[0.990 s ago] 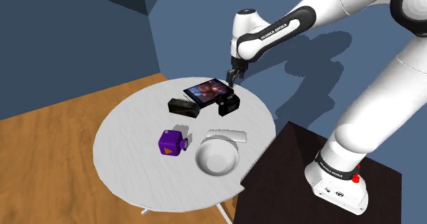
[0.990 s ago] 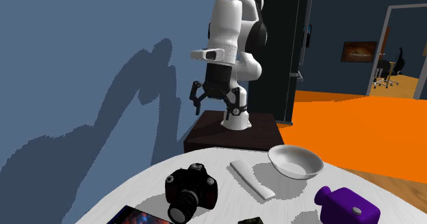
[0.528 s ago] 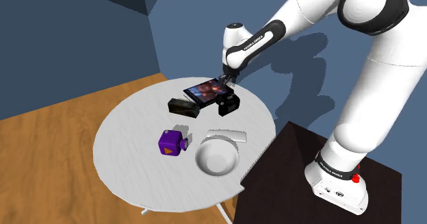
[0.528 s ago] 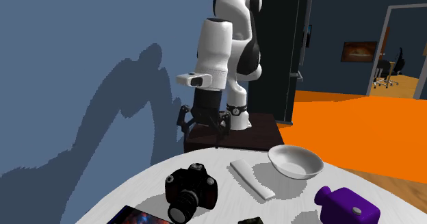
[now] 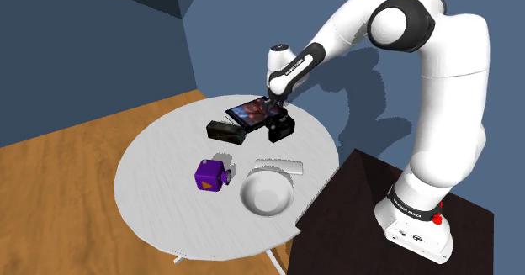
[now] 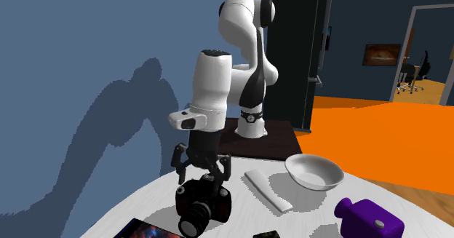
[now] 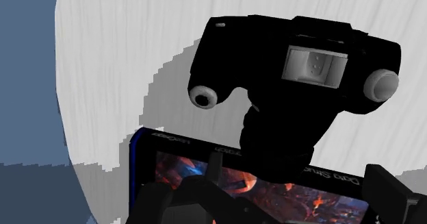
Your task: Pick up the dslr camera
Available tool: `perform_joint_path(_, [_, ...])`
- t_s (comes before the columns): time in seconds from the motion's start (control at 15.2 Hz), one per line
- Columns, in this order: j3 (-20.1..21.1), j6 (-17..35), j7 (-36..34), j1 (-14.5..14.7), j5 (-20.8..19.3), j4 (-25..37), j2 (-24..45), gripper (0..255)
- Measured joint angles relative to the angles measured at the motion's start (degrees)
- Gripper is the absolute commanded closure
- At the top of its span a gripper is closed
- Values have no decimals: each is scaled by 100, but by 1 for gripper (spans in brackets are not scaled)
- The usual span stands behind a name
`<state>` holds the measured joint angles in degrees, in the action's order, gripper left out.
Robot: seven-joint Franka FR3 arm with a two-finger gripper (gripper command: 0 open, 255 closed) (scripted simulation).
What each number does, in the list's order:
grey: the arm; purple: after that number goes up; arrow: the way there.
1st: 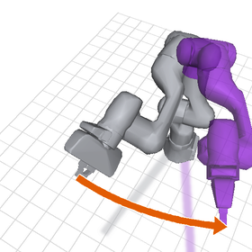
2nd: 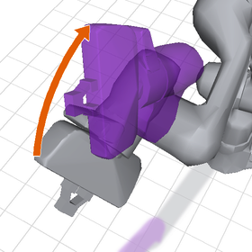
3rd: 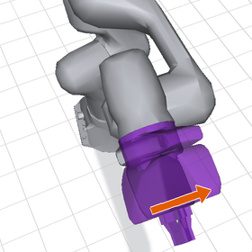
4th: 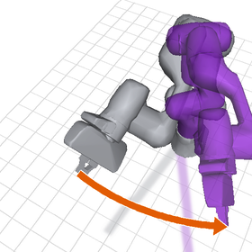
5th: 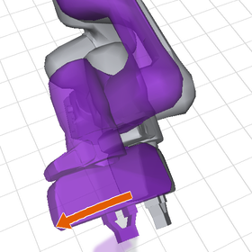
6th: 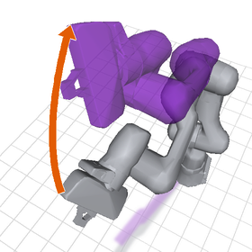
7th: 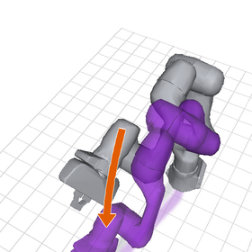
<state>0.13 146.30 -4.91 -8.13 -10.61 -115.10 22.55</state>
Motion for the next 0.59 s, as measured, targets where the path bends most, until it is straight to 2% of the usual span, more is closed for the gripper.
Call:
perform_joint_path(0.46, [-49,369,-89,22,-67,53,422,0])
perform_joint_path(0.53, [-52,388,-97,26,-71,54,440,255])
perform_joint_path(0.59, [-53,396,-100,28,-74,55,449,255])
